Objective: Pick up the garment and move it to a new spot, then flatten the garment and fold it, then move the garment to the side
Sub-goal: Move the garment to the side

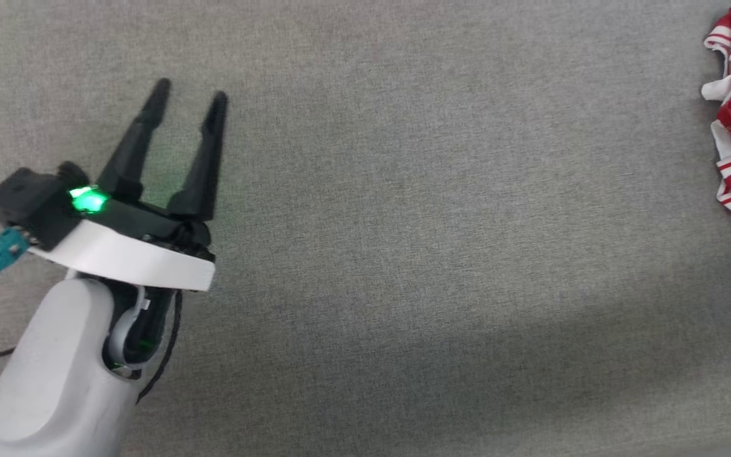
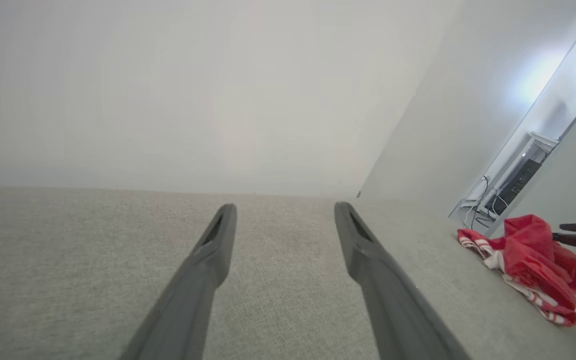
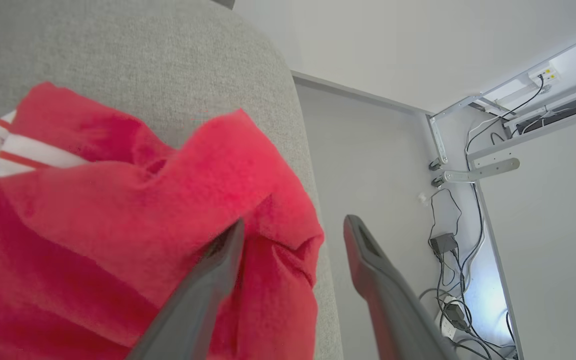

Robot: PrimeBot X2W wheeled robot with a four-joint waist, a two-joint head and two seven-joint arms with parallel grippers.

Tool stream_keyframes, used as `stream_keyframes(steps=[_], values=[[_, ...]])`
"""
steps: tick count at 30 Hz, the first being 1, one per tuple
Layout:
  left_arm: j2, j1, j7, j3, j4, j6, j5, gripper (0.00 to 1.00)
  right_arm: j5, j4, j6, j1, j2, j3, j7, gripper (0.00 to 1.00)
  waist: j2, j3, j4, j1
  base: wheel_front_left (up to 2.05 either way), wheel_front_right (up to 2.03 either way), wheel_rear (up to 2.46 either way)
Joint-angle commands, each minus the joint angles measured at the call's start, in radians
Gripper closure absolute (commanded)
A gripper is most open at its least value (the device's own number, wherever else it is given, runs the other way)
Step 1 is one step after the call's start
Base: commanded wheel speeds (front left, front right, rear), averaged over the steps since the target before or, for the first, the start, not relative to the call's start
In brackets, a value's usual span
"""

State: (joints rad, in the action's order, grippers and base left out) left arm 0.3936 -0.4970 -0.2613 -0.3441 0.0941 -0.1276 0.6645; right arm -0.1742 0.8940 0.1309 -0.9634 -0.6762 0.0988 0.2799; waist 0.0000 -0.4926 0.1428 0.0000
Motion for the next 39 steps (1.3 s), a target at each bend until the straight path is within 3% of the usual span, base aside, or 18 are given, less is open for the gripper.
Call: stream_keyframes(steps=[1,21,39], values=[[-0.012,0.019,-0.005,0.034,-0.008,-0.003,-0.004,0.0,0.013,0.009,0.0,-0.016,0.003,0.001,-0.013,0.0,0.0,0.015,0.005,0.0,0.0,0.0,0.0],[-0.052,0.187,-0.005,0.168,-0.012,-0.003,-0.014,0.0,-0.024,0.007,0.0,0.023,0.109,0.007,-0.186,0.0,0.0,0.2,-0.027,0.0,0.0,0.0,0.0],[-0.092,0.415,-0.005,0.36,-0.037,-0.003,-0.074,0.0,-0.192,-0.151,0.0,0.305,0.214,0.106,-0.437,0.0,0.0,0.381,-0.118,0.0,0.0,0.0,0.0]])
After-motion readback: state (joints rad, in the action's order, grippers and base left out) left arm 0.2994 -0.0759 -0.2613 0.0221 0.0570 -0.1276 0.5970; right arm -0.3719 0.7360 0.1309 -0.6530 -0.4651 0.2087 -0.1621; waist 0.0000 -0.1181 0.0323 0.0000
